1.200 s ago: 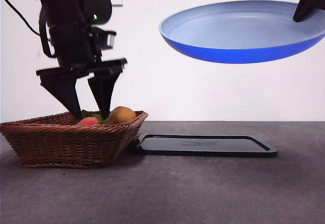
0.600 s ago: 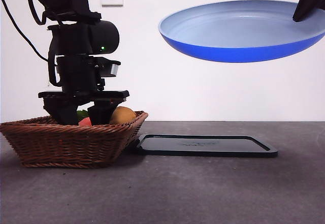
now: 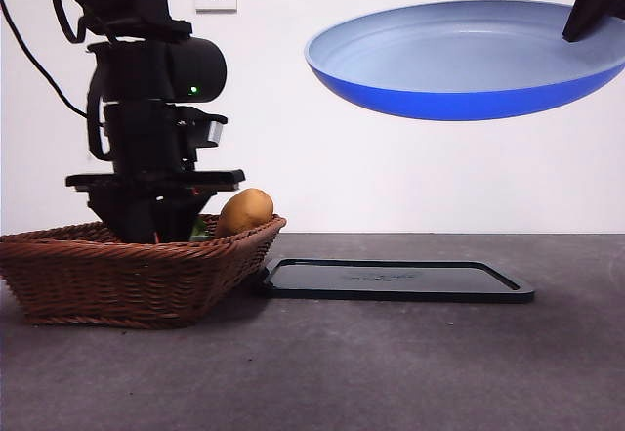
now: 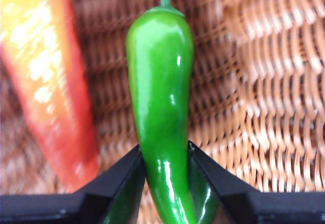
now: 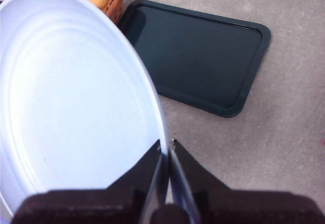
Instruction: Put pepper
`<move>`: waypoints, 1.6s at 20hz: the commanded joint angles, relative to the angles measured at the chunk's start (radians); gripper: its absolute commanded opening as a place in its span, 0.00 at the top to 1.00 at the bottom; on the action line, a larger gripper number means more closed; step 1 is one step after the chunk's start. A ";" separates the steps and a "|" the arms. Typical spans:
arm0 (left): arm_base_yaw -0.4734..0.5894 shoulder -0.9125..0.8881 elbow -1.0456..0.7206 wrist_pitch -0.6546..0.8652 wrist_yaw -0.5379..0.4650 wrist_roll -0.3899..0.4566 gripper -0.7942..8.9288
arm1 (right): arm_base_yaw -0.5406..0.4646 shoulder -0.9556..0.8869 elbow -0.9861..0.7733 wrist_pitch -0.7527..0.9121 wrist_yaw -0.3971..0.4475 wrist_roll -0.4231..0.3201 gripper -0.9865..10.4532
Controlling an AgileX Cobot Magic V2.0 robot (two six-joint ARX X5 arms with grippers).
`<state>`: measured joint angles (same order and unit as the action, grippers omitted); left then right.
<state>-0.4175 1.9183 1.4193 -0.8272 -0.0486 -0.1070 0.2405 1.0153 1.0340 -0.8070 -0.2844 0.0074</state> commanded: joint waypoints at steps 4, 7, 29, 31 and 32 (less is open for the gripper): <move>0.001 -0.106 0.017 -0.029 0.003 -0.002 0.82 | 0.002 0.006 0.024 0.016 -0.004 0.003 0.91; 0.000 -0.202 0.018 -0.039 0.027 -0.002 0.82 | 0.002 0.017 0.024 0.022 -0.003 0.022 0.91; -0.224 -0.233 0.017 0.195 0.499 0.028 0.82 | 0.024 0.366 0.024 0.245 -0.188 0.265 0.91; -0.237 -0.197 0.017 0.207 0.499 0.028 0.82 | 0.024 0.366 0.024 0.245 -0.188 0.265 0.91; -0.239 -0.185 0.017 0.214 0.497 0.028 0.81 | 0.024 0.366 0.024 0.243 -0.188 0.265 0.91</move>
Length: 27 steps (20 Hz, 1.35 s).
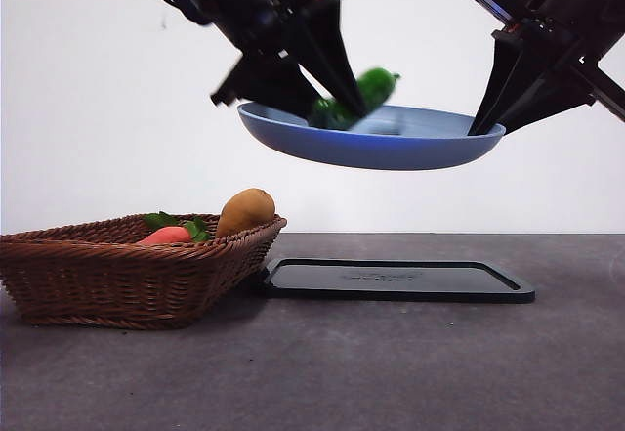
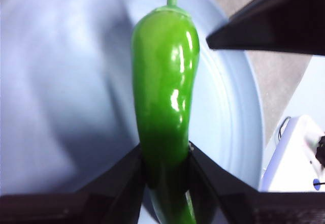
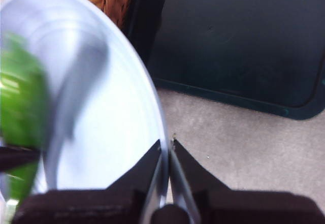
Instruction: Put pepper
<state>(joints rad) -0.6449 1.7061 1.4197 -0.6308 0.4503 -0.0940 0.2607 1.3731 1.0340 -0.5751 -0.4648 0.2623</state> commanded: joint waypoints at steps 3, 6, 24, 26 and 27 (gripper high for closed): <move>-0.025 0.037 0.017 0.027 -0.005 0.015 0.75 | 0.004 0.008 0.024 0.001 -0.007 0.010 0.91; -0.030 0.037 0.017 0.032 -0.005 0.014 0.68 | 0.004 0.008 0.024 -0.011 -0.007 0.010 0.91; -0.027 -0.382 0.021 -0.086 -0.006 0.060 0.68 | -0.040 0.068 0.035 -0.060 0.034 0.072 0.91; -0.027 -0.449 0.021 -0.123 -0.015 0.081 0.68 | -0.059 0.108 0.065 -0.058 0.076 0.082 0.91; -0.027 -0.475 0.021 -0.137 -0.026 0.091 0.68 | -0.069 0.128 0.084 -0.058 0.083 0.082 0.91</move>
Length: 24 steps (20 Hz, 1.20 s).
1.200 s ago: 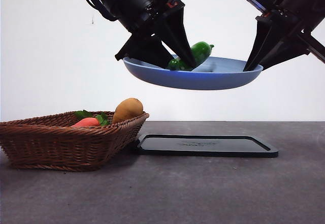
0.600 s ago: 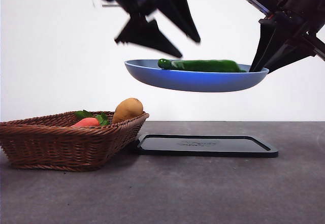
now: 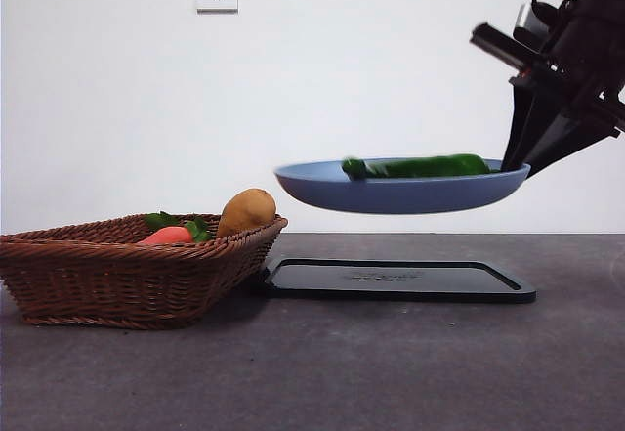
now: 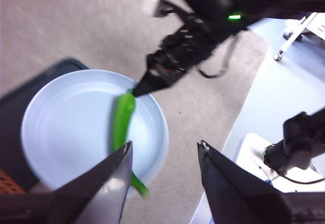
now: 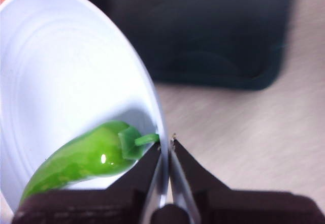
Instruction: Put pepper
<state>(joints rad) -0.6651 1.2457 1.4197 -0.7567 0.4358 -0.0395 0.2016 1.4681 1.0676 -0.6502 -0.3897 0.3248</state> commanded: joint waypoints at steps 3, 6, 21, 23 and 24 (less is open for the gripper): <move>-0.006 -0.090 0.021 -0.055 -0.045 0.044 0.68 | -0.041 0.121 0.138 0.015 0.027 0.027 0.91; -0.007 -0.147 0.021 -0.075 -0.046 0.043 0.68 | -0.059 0.237 0.242 0.014 0.032 0.032 0.91; -0.008 -0.211 0.021 -0.090 -0.043 0.039 0.68 | -0.071 0.583 0.404 0.082 0.025 0.033 0.91; -0.008 -0.211 0.021 -0.090 -0.045 0.040 0.68 | -0.071 0.586 0.404 0.078 0.024 0.025 0.91; -0.008 -0.211 0.021 -0.090 -0.047 0.040 0.68 | -0.071 0.586 0.404 0.074 0.024 0.021 0.91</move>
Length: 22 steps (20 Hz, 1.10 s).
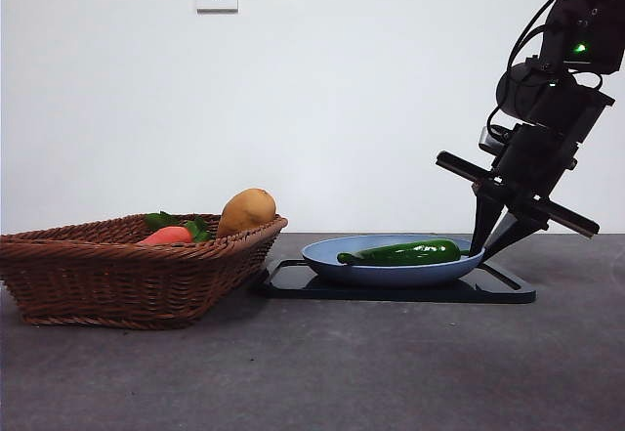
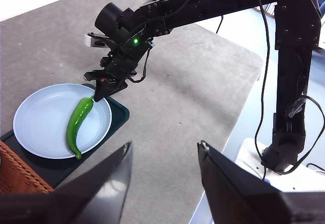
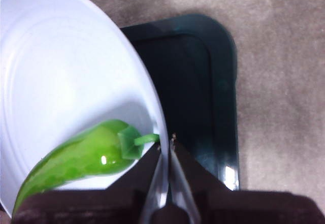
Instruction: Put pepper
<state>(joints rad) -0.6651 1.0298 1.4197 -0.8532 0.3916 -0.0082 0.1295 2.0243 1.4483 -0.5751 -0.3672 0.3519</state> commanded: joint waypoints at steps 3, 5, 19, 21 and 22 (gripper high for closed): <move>-0.008 0.005 0.021 0.006 -0.026 0.009 0.68 | 0.002 0.029 0.023 -0.027 0.004 -0.019 0.86; -0.008 0.005 0.021 0.007 -0.026 0.009 0.68 | 0.002 0.029 0.023 -0.036 0.007 -0.033 0.80; -0.007 0.007 0.021 -0.002 -0.150 0.013 0.68 | 0.004 -0.432 0.023 -0.337 0.079 -0.240 0.73; -0.007 0.008 0.021 -0.017 -0.174 0.013 0.68 | 0.033 -0.555 0.023 -0.426 0.079 -0.268 0.73; -0.006 0.008 0.021 -0.026 -0.184 0.014 0.68 | 0.051 -0.619 0.023 -0.473 0.079 -0.276 0.73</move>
<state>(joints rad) -0.6651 1.0302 1.4197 -0.8837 0.2119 -0.0071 0.1783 1.3998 1.4513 -1.0447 -0.2878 0.1051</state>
